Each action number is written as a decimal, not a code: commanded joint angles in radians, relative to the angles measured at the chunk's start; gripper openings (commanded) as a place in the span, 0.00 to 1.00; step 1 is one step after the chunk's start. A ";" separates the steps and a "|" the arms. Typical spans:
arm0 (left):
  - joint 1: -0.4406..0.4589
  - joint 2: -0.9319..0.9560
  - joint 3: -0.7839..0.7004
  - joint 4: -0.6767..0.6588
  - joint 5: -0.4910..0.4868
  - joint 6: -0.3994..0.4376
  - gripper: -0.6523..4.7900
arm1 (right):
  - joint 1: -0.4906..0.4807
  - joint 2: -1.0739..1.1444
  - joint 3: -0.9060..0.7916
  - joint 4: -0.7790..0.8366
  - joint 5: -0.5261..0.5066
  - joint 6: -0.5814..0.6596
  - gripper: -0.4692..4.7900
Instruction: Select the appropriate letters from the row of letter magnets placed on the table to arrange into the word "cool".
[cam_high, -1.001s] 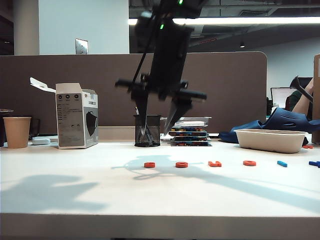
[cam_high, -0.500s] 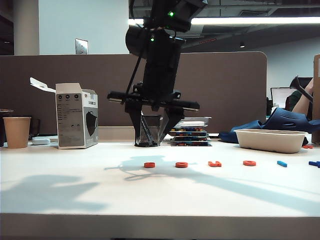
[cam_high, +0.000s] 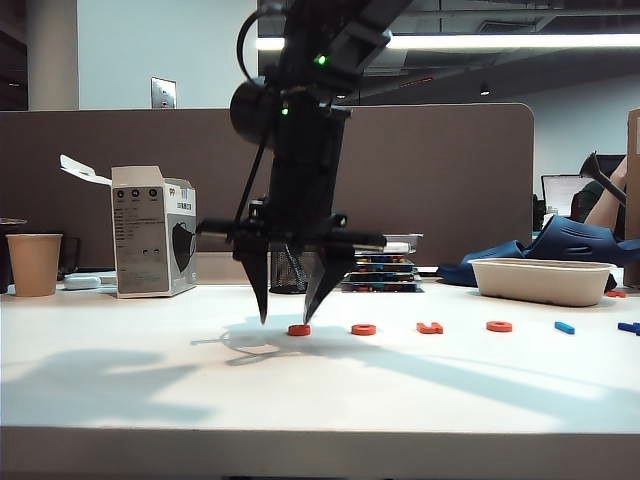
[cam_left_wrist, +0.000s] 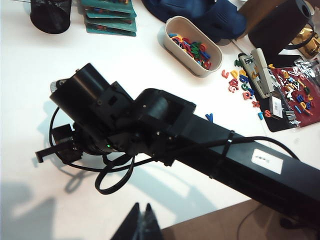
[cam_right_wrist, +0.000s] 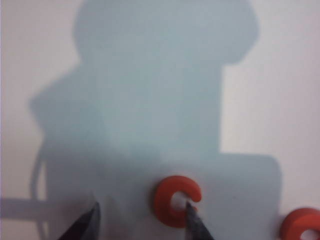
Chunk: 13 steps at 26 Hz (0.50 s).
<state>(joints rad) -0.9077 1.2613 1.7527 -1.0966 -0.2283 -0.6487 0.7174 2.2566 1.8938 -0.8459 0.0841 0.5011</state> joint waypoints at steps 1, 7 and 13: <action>-0.001 -0.003 0.002 0.006 -0.003 -0.002 0.11 | -0.002 0.001 0.003 -0.017 0.014 0.004 0.49; -0.001 -0.003 0.002 0.006 -0.003 -0.002 0.11 | -0.003 0.000 0.004 -0.023 0.028 0.004 0.49; -0.001 -0.003 0.002 0.006 -0.003 -0.002 0.11 | -0.003 0.001 0.003 -0.008 0.030 0.004 0.49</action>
<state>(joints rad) -0.9077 1.2613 1.7527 -1.0969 -0.2283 -0.6487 0.7135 2.2616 1.8942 -0.8711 0.1089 0.5014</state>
